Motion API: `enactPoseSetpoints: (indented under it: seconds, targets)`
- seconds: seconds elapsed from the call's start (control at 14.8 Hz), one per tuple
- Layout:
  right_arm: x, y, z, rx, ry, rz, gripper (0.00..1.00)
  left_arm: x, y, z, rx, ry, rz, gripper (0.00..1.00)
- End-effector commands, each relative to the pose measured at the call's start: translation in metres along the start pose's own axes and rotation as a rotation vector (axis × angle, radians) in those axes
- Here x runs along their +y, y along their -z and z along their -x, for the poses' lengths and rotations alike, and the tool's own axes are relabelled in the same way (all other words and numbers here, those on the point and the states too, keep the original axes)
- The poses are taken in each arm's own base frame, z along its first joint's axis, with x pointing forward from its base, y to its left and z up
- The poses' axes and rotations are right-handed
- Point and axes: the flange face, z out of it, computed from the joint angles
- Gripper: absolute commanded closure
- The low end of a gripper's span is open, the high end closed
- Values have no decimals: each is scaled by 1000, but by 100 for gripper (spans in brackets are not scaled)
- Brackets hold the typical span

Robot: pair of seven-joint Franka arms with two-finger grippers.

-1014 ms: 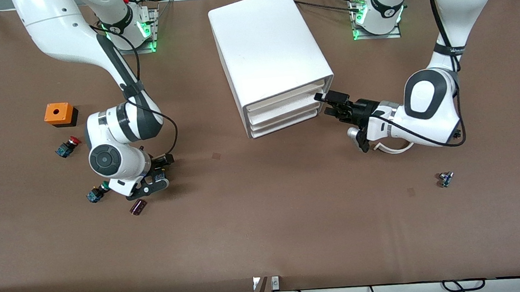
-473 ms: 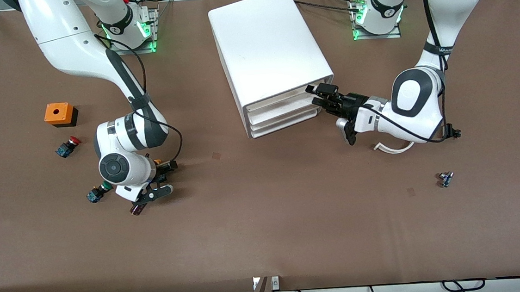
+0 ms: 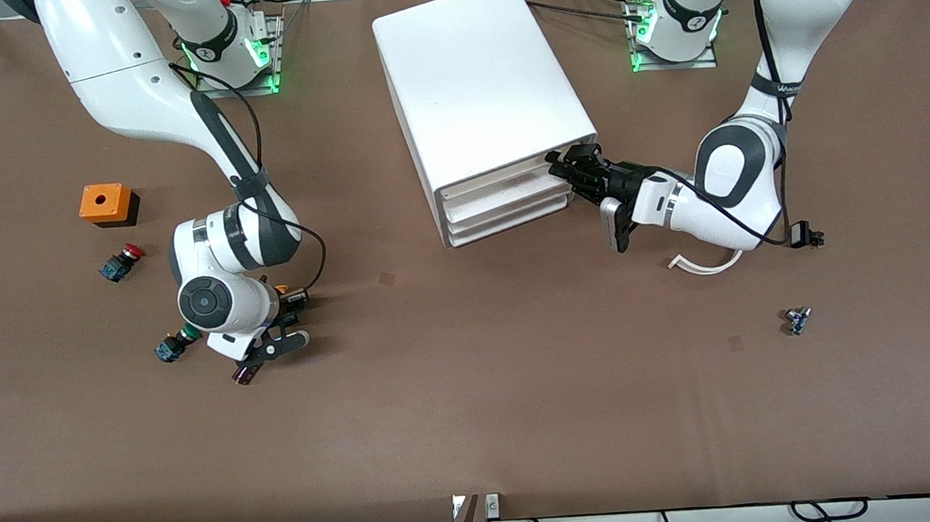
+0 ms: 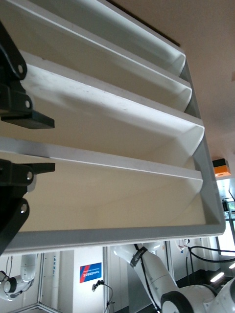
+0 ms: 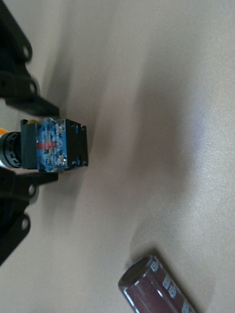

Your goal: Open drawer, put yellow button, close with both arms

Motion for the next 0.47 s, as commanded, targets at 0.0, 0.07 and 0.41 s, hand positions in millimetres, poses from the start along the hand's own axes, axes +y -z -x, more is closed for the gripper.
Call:
enactPoseSetpoints:
  seconds: [0.0, 0.07, 0.41]
  targets:
    - [2, 6, -3, 8, -8, -10, 87, -8, -5, 2, 19, -69, 29, 93]
    - [3, 11, -4, 15, -9, -8, 96, -8, -4, 0, 22, -72, 29, 98]
    - [-2, 93, -22, 45, 2, -6, 100, -21, 20, -21, 52, -64, 9, 100]
